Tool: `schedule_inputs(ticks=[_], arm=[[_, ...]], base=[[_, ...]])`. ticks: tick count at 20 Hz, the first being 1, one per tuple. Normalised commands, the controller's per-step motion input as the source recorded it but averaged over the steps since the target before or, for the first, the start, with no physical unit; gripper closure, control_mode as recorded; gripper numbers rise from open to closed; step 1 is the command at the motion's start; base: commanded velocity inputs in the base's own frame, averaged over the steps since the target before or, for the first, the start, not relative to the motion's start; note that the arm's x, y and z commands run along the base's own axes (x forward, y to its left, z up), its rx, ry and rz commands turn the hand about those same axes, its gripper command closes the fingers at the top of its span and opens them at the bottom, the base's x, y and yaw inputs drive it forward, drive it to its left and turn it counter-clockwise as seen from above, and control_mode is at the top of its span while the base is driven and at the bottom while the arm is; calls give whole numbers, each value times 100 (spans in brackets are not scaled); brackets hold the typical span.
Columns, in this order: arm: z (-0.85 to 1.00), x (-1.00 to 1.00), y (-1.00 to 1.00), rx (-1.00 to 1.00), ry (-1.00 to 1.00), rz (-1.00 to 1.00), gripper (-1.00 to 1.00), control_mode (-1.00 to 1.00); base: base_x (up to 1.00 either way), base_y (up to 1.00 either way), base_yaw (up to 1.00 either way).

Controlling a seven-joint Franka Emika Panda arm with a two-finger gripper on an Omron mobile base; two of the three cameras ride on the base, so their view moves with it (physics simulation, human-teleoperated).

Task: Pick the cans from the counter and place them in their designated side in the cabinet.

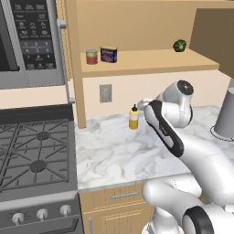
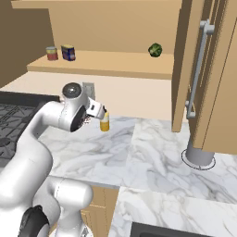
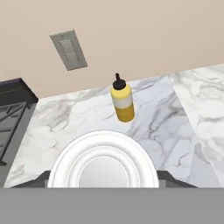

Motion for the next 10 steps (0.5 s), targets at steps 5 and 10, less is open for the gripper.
schedule_inputs(ticks=[5,10], arm=[[33,-16,0,0,-10,0,100,-100],[31,-12,0,0,-9,0,100,-100]], base=[[0,0,0],[0,0,0]])
